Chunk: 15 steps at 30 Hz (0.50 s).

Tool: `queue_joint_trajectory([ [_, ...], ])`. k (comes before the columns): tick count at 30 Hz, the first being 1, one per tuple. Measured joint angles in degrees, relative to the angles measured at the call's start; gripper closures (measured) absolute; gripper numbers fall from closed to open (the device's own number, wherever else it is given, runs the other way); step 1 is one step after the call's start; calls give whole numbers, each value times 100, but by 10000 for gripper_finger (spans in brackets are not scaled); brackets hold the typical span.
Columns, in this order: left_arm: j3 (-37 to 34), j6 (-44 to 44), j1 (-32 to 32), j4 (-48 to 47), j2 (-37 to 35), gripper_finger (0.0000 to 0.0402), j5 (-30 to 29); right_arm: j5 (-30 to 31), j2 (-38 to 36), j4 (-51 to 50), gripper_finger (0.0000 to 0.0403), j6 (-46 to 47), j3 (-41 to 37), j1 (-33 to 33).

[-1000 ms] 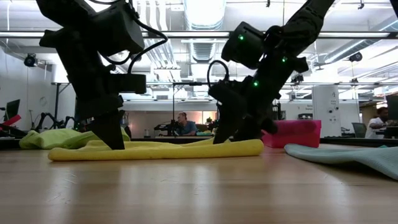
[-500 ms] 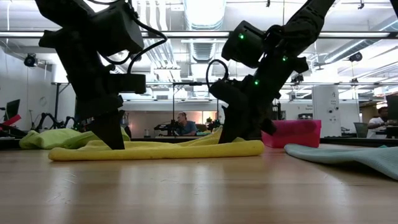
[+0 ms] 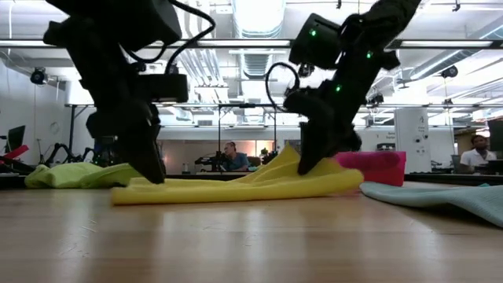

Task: Fold microfiber towels
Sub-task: Fold the yellow microfiber towel

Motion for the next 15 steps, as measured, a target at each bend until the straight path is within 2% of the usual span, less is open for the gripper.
queue_joint_trajectory([
  [8, -35, -47, -235, 31, -95, 268, -47, 376, -205, -1688, 390, -124, 693, -31],
  [15, -236, -452, -259, 234, 21, 268, -188, 336, 96, -1874, 390, -383, 1380, 5],
])
